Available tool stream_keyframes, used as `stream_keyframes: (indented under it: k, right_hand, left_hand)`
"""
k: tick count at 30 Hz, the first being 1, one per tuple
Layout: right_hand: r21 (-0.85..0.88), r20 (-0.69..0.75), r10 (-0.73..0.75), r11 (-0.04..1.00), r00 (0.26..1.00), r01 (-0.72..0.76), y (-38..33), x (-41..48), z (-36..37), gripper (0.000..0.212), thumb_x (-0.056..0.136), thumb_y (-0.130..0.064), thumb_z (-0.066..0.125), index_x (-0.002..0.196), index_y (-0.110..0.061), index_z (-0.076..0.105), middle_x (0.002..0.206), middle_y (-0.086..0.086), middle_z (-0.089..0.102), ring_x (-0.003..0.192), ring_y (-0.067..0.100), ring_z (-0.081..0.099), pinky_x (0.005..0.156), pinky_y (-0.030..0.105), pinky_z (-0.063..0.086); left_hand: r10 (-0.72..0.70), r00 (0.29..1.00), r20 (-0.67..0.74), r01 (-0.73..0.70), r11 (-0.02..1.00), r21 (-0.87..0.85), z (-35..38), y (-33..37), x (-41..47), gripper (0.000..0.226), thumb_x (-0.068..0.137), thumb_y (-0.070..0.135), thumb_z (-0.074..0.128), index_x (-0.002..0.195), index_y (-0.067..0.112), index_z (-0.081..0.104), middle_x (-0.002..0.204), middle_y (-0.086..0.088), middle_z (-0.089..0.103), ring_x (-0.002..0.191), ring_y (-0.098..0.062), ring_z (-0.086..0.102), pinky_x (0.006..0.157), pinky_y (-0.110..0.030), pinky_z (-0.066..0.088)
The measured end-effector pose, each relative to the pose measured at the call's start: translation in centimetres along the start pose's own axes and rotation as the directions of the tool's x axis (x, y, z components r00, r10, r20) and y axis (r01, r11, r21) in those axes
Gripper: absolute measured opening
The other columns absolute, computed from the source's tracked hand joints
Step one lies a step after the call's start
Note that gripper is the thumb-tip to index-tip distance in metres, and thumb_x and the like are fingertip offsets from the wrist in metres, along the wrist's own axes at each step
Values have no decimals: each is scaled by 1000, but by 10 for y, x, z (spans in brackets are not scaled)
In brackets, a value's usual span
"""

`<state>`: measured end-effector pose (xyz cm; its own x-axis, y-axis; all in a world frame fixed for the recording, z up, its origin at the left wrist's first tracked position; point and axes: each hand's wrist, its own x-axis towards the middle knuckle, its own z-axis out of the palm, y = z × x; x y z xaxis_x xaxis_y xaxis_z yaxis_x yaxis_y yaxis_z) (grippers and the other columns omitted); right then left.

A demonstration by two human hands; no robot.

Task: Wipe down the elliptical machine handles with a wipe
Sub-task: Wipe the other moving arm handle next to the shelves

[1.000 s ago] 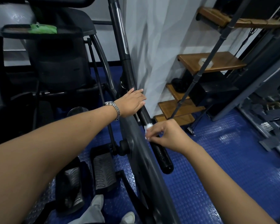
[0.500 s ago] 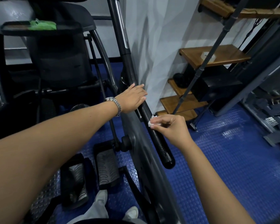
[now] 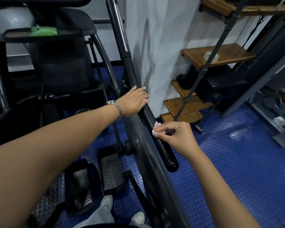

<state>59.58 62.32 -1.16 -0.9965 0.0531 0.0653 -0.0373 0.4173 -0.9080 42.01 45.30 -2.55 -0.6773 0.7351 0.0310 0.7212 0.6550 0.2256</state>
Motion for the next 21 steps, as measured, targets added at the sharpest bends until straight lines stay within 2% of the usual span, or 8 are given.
stream_keyframes:
  k: [3,7,11,15,17,21]
  right_hand:
    - [9,45,45,999,998,-45,-1,-6,-10,12,71,-9,83,81,-11,78,82,-3,76,87,6,71,84,23,54]
    - [41,-53,57,998,997,-54,-6,8,0,12,73,-13,82,84,-13,78,81,-5,75,78,2,69,76,16,51]
    - [-7,-66,49,999,997,-50,-2,0,-3,10,73,-13,82,82,-15,78,77,-6,75,77,4,69,76,21,54]
    - [-79,-29,32,996,999,-34,-3,-13,-13,7,71,-10,82,75,-12,76,72,-3,72,71,7,67,69,20,53]
    - [-85,-54,32,996,998,-37,-6,-6,-8,7,72,-10,81,73,-13,76,72,-3,70,67,6,63,66,19,52]
    - [-99,-125,37,994,991,-49,-6,4,3,6,73,-12,81,73,-14,76,72,-4,69,62,1,59,61,11,44]
  left_hand:
    - [0,1000,-8,0,1000,-7,0,1,-1,44,102,29,22,131,8,47,143,-4,43,145,-17,12,118,-38,3]
    - [-2,1000,1,2,1000,7,0,2,-1,44,102,29,22,135,9,45,144,-4,41,145,-17,12,119,-39,4]
    - [-11,1000,15,11,1000,13,-1,2,0,44,103,29,22,136,10,43,146,-4,40,145,-16,12,119,-38,4]
    - [-8,1000,1,8,1000,-2,-1,2,-1,44,103,29,22,136,10,43,146,-4,40,145,-16,12,119,-38,3]
    - [-7,1000,-6,7,1000,1,-2,2,-1,44,103,28,22,136,9,44,145,-4,41,145,-16,13,119,-38,3]
    - [-10,1000,7,10,1000,13,-1,5,-1,45,103,28,23,137,8,43,146,-5,40,145,-16,13,119,-38,3]
